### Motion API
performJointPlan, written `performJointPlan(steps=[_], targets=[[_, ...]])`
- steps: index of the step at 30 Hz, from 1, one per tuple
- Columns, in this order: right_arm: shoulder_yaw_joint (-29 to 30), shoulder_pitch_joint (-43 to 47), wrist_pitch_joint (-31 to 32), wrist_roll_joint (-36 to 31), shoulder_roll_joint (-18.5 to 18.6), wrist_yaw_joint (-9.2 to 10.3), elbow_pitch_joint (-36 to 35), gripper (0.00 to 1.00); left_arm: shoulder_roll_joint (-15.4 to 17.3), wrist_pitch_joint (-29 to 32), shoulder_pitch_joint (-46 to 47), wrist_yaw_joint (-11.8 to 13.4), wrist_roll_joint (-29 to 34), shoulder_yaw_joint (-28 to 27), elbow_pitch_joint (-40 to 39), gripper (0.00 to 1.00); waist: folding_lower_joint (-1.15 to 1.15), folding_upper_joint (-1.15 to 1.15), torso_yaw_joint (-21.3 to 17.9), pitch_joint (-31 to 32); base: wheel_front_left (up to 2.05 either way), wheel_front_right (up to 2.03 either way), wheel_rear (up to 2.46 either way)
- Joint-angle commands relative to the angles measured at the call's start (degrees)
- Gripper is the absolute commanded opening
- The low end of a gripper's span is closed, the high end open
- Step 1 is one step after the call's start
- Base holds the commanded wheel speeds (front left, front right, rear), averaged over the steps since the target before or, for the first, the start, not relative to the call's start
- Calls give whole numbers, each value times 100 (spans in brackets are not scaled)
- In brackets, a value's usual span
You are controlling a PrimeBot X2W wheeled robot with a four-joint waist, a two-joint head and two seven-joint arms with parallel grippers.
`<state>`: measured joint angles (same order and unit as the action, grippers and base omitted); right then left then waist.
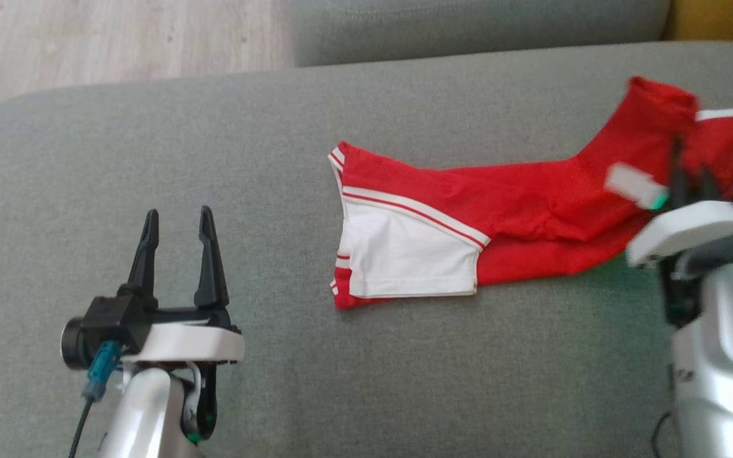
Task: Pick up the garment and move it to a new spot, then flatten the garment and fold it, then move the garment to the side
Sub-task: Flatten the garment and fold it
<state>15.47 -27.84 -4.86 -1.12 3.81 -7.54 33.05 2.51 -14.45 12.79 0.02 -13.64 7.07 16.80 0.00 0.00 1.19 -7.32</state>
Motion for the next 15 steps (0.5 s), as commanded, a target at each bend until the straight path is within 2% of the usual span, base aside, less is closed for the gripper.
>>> performJointPlan(steps=[1, 6, 7, 11, 15], targets=[[-618, -7, 103, 218, -81, 5, -389, 0, 37, -55, 86, 24, -15, -167, -137, 100, 0, 0, 51, 125, 0, 0, 0], [-2170, 197, 315, 1419, -90, 5, -703, 0, 37, -55, 65, 13, -22, -108, -118, 100, 0, 0, 176, 223, 0, 0, 0], [-2170, 197, 315, 1419, -90, 5, -703, 0, 37, -55, 65, 13, -22, -108, -118, 100, 0, 0, 176, 223, 0, 0, 0], [-3137, 197, 333, 1913, -91, 5, -735, 0, 37, -55, 76, 8, -22, -37, -120, 100, 0, 0, 312, 201, 0, 0, 0], [-3789, 63, 284, 2227, -92, 5, -463, 0, 37, -55, 109, 13, -39, 52, -95, 100, 0, 0, 499, 131, 0, 0, 0]])
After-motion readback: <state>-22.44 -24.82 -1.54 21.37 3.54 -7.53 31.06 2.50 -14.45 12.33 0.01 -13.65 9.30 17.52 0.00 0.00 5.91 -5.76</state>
